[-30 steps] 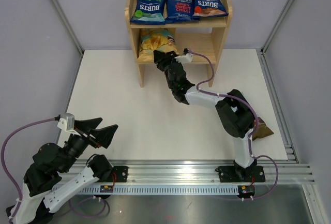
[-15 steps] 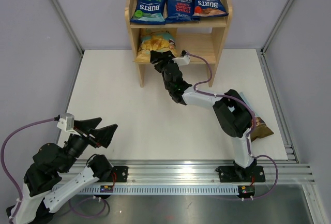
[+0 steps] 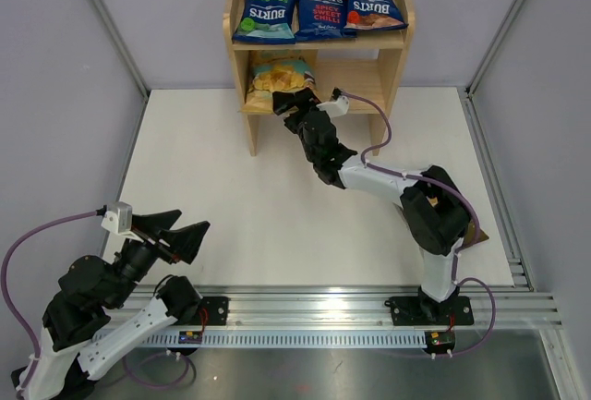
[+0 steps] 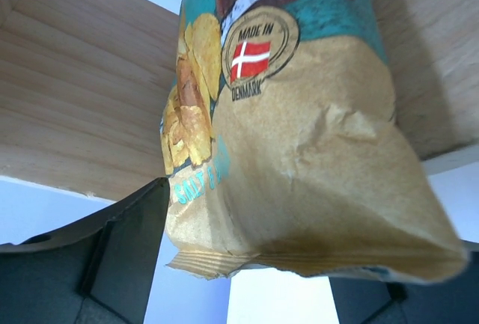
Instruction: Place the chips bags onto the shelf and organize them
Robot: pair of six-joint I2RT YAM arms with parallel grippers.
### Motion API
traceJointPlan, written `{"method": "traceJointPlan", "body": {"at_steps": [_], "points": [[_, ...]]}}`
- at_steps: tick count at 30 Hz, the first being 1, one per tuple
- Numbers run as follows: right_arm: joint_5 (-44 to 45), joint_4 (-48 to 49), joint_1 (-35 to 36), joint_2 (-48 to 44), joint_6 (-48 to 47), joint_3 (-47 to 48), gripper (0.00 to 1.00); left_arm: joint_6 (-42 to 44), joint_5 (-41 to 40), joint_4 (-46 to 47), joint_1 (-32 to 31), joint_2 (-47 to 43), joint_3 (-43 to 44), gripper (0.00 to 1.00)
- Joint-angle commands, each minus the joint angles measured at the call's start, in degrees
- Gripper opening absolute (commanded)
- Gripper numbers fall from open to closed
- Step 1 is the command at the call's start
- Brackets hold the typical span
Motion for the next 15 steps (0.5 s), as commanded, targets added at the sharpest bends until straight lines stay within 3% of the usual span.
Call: {"method": "traceJointPlan", "body": {"at_steps": [1,5,15], "points": [[-0.95,-3.59,-1.49,-4.28,0.64,-1.82,0.85,-0.01,-0.85,2.42,0.03,-2.82,-0.23,0.99],[-1.83,-8.66,-1.93,-6.13,1.87,-2.0,0.99,-0.01,-0.76,2.42,0.03,-2.12,-0.06,0.99],[-2.52,-13.26,-3.86,-14.56,2.14,-8.41,0.99,-0.45,-1.9,1.98,0.03,-1.06,0.12,0.99]]}}
